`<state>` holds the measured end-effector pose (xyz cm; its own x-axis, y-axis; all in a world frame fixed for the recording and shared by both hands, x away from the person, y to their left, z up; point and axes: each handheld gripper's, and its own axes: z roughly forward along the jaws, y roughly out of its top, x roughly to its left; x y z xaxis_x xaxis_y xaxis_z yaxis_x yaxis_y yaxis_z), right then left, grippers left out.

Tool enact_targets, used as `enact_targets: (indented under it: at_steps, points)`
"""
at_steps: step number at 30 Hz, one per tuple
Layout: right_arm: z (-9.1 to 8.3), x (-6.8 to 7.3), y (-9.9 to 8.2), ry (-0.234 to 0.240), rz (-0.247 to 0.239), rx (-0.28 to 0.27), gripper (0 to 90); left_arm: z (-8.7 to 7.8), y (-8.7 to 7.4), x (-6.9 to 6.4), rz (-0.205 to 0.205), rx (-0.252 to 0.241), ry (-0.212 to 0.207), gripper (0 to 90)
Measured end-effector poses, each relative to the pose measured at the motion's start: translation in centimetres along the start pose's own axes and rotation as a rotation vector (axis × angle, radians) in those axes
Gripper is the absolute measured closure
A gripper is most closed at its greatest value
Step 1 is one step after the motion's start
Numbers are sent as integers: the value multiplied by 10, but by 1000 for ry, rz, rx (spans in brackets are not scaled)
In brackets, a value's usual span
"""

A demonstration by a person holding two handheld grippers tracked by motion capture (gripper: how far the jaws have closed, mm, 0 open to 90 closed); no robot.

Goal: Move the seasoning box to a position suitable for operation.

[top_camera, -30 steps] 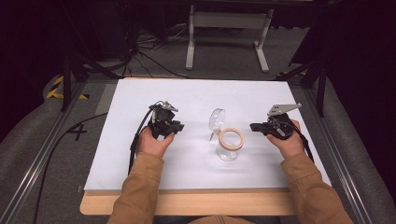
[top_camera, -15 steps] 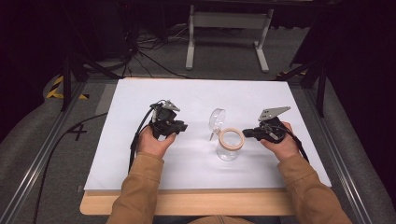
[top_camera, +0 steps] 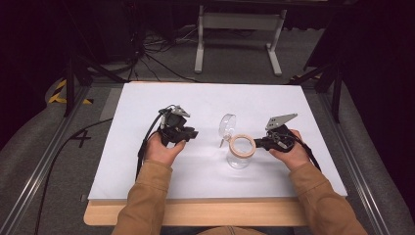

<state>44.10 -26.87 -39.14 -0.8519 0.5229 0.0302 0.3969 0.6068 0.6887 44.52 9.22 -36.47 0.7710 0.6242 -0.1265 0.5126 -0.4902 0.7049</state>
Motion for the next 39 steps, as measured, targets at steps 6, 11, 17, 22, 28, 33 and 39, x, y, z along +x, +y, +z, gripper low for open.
enact_targets:
  at_steps: [6, 11, 17, 22, 28, 33, 39]
  points:
    - [1, 1, 0, -1, -5, 13, 896, -1, 0, 0, -5, 9, -1, 748]
    - [3, 3, -3, 2, -3, 43, 897, 1, 3, 1, -1, 3, -6, 748]
    - [4, 10, -5, 13, -16, 72, 897, 5, 8, 0, 7, 5, -17, 748]
    - [4, 17, -9, 22, -29, 90, 897, 10, 13, -1, 13, -2, -32, 748]
    - [4, 27, -12, 43, -53, 117, 897, 15, 20, -1, 22, -5, -47, 748]
    - [5, 38, -11, 60, -78, 130, 897, 17, 24, -1, 28, -8, -56, 748]
    - [9, 52, -10, 96, -106, 144, 897, 18, 26, -1, 19, -17, -59, 744]
